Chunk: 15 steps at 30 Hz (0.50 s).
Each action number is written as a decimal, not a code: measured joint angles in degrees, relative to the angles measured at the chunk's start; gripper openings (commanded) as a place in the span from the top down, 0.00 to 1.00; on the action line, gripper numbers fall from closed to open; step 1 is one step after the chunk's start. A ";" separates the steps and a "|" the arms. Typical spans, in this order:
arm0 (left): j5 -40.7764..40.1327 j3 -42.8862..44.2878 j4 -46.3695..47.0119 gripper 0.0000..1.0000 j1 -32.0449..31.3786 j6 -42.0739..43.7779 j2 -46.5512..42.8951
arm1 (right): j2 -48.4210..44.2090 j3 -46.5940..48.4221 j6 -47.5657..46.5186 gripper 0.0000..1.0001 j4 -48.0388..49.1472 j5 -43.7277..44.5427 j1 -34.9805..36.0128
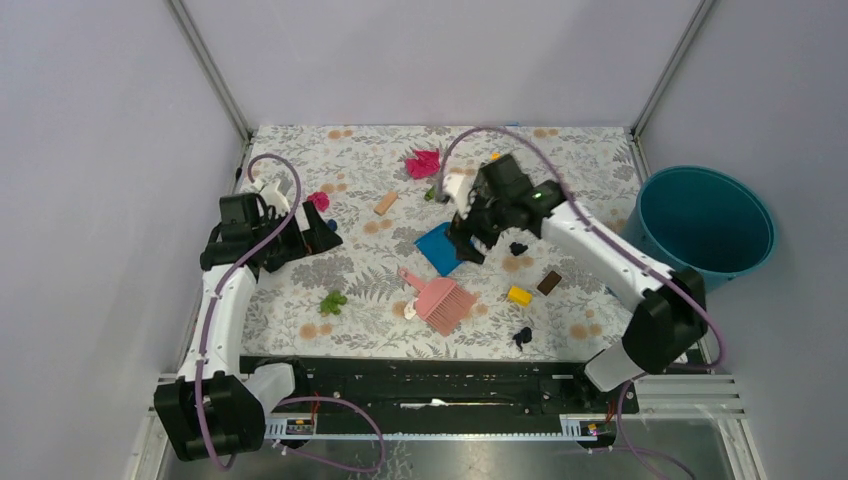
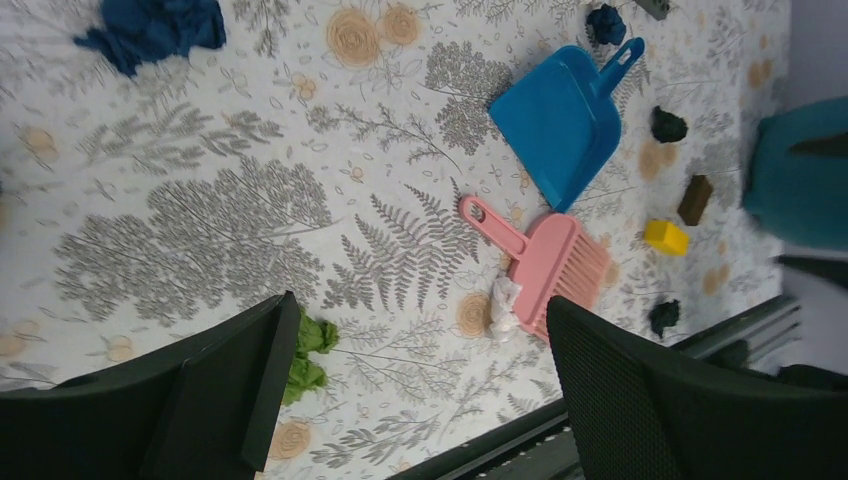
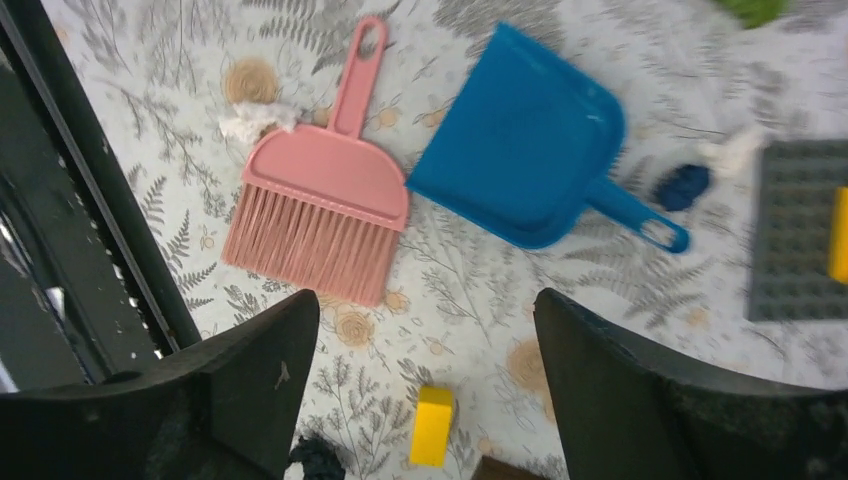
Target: Sweep away the paper scraps from the table
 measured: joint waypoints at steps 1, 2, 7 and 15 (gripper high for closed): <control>0.79 -1.49 0.70 0.01 1.03 -1.38 -0.33 | 1.22 -1.99 -0.66 0.21 1.46 1.36 1.92; 1.46 -2.54 0.96 0.01 1.57 -2.12 -0.61 | 2.01 -3.65 -0.94 0.25 2.62 2.27 3.41; 3.43 -4.48 1.14 0.01 3.30 -4.96 -1.81 | 7.89 -11.76 3.15 0.39 9.25 5.68 10.51; 5.79 -4.48 2.29 0.01 4.09 -5.81 -3.69 | 13.64 -12.61 13.31 0.54 18.69 14.78 10.99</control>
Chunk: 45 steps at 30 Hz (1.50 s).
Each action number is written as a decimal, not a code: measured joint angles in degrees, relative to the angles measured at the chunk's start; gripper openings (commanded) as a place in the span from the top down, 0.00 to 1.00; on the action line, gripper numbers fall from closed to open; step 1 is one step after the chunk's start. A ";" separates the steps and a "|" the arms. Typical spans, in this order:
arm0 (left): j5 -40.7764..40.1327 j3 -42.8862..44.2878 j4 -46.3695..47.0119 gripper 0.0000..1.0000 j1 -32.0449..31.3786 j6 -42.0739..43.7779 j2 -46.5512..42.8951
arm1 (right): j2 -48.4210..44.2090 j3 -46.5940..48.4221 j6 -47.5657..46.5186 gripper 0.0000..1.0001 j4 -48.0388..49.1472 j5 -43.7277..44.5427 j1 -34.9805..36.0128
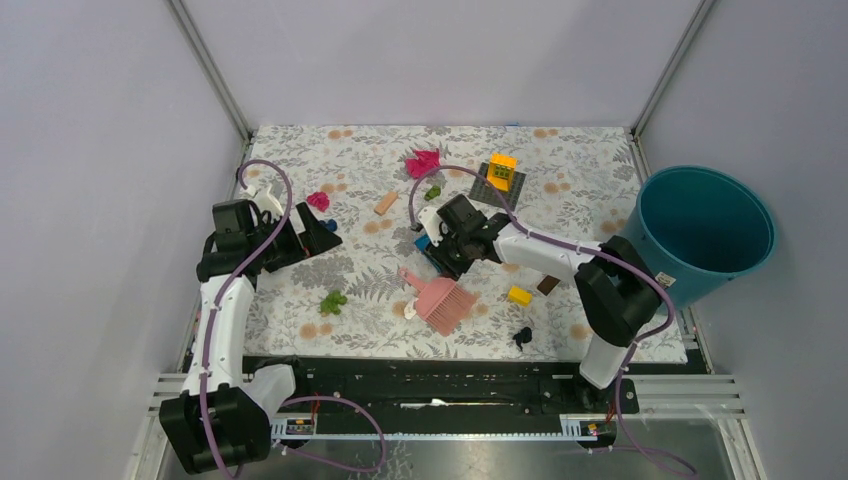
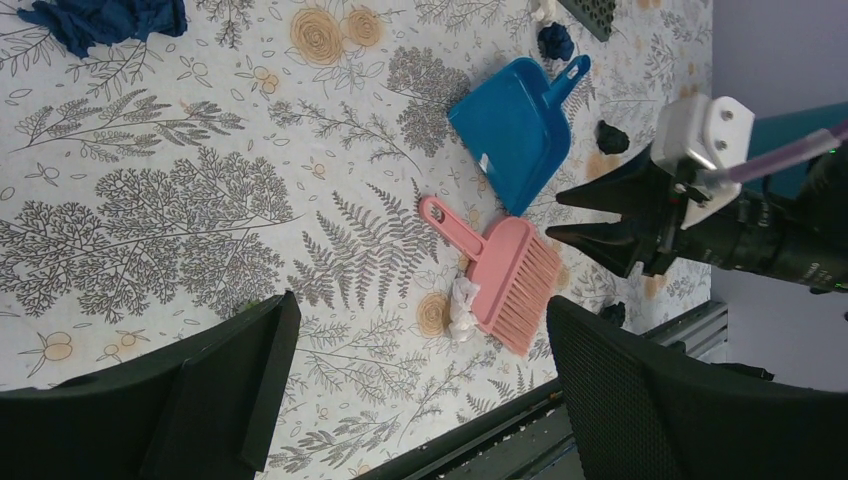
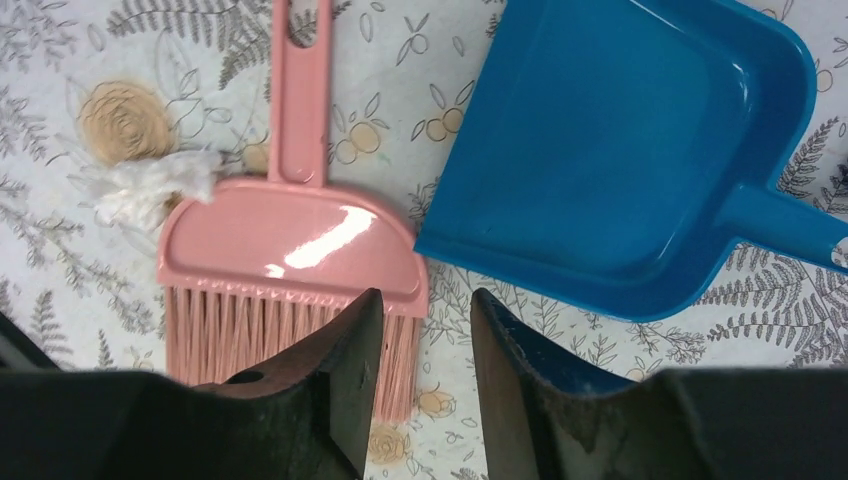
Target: Sweep away the paper scraps from the table
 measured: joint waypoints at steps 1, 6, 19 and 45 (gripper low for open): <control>0.26 0.02 0.13 0.01 0.02 -0.02 -0.17 | 0.35 0.00 0.55 0.53 0.79 0.46 0.00; 0.70 0.00 0.44 0.01 0.24 -0.37 -0.39 | 2.40 -0.02 2.32 0.38 1.05 1.81 0.00; 2.23 -2.03 3.02 0.02 0.33 -2.14 -0.13 | -5.95 -11.96 1.01 0.42 0.39 1.18 0.02; 4.13 -3.65 9.66 0.09 -2.51 -5.81 6.82 | -10.05 -11.26 -1.18 1.00 -1.66 -3.72 0.02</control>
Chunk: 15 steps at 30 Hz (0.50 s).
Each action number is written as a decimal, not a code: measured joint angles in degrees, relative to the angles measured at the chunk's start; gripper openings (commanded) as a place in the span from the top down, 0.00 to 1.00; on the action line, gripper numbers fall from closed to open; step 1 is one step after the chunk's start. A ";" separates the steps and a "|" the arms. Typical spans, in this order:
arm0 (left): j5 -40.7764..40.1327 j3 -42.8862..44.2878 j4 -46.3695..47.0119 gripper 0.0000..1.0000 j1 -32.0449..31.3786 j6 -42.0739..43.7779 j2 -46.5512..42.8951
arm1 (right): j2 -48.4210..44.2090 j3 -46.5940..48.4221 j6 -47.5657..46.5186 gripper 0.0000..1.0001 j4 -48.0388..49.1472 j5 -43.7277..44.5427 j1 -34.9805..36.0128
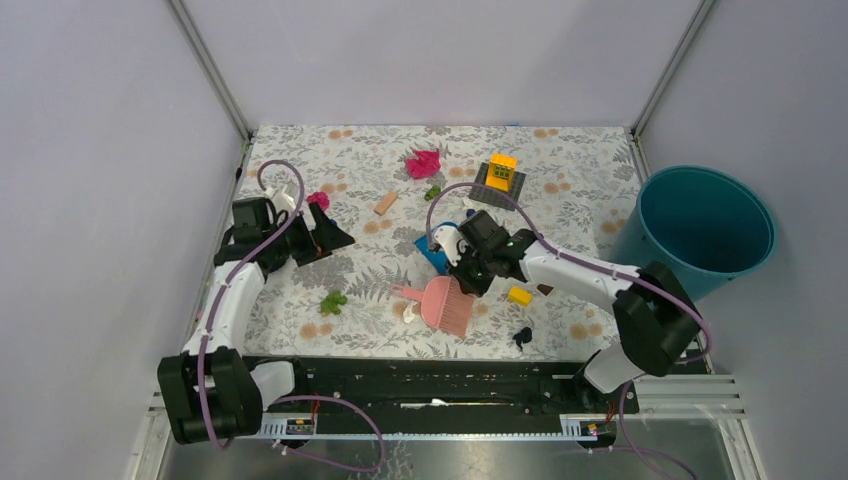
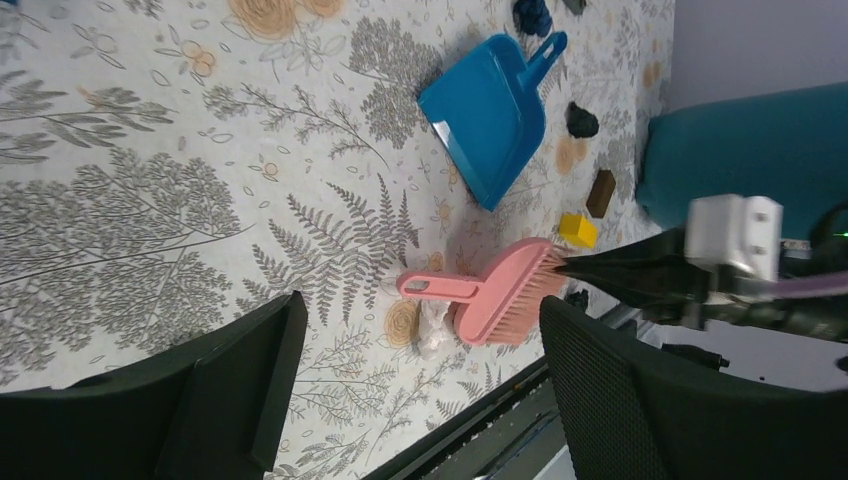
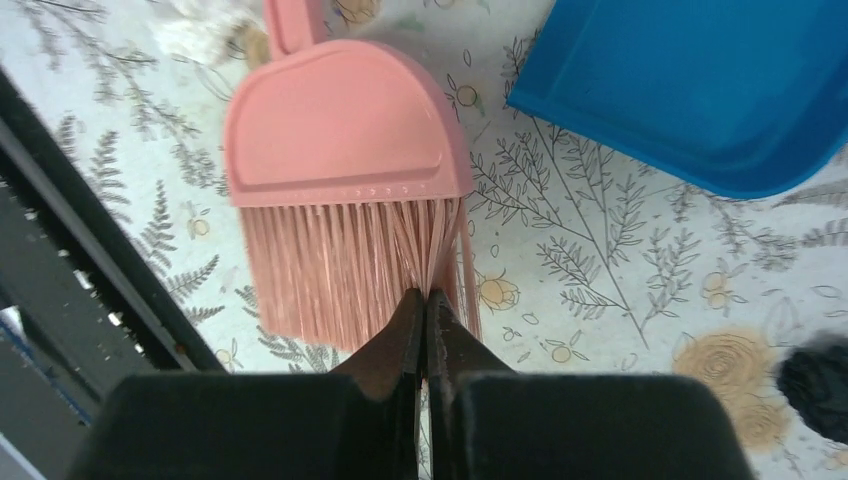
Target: Sweep away the paper scraps from the table
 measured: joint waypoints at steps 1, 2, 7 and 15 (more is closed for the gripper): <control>0.02 0.00 0.11 0.09 -0.70 0.17 0.85 | -1.33 0.20 -0.52 1.00 -0.59 -0.22 0.00; 0.09 0.00 0.17 0.10 -1.16 0.22 1.44 | -2.40 0.42 -1.03 1.00 -1.09 -0.52 0.00; 1.88 0.57 0.39 0.12 -5.14 2.82 6.62 | -5.92 1.86 -3.98 1.00 -2.97 -2.89 -0.11; 11.89 4.68 0.94 0.18 -13.97 13.77 12.20 | -6.25 3.02 -8.94 1.00 -7.85 -5.60 -0.17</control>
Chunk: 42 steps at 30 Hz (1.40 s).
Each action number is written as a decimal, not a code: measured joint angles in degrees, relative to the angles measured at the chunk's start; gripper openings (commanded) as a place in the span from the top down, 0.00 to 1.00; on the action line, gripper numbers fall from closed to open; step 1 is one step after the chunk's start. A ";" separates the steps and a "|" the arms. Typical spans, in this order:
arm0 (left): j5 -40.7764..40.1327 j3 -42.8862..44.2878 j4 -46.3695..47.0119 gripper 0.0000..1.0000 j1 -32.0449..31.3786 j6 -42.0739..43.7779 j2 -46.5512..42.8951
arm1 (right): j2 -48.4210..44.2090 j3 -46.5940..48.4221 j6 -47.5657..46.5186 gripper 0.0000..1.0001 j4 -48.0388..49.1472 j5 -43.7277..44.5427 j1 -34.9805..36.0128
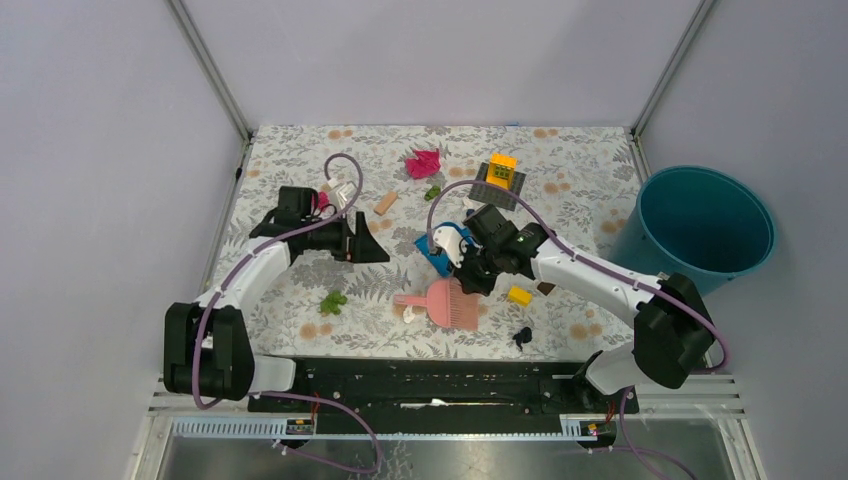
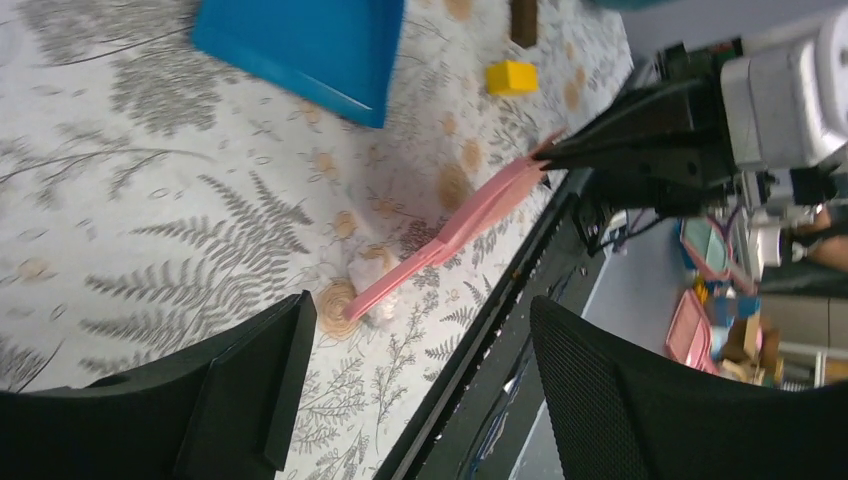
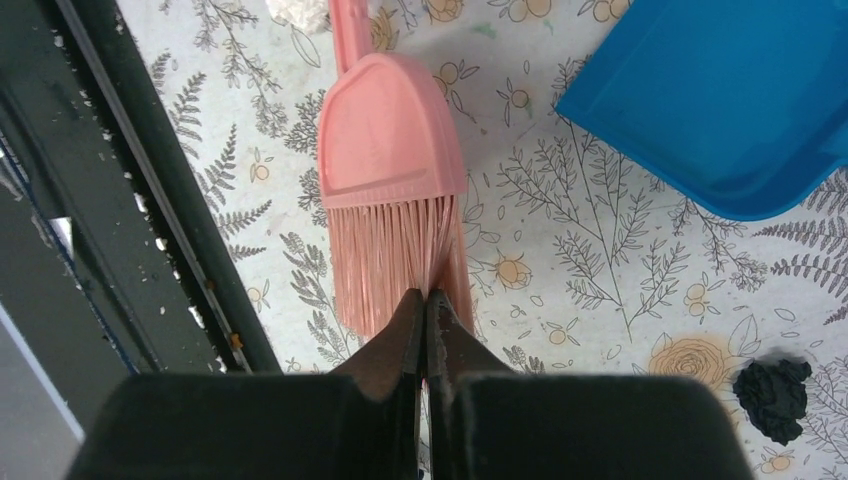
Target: Sweep away the paper scraps from the table
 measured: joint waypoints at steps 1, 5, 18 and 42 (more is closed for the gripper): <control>0.83 0.02 0.17 0.19 -0.72 1.29 0.20 | 0.00 0.39 -0.26 1.00 -0.66 -0.22 0.00; 3.37 0.02 0.28 0.20 -5.49 8.15 2.38 | -0.33 2.97 -0.70 1.00 -3.23 -1.99 -0.09; 4.39 -1.97 9.31 0.31 -12.28 17.22 9.62 | -3.93 3.41 1.07 1.00 -6.32 -5.09 -1.09; 9.86 2.03 7.54 1.00 -15.19 15.30 16.09 | -3.13 3.91 6.43 0.58 -4.15 -8.94 -11.37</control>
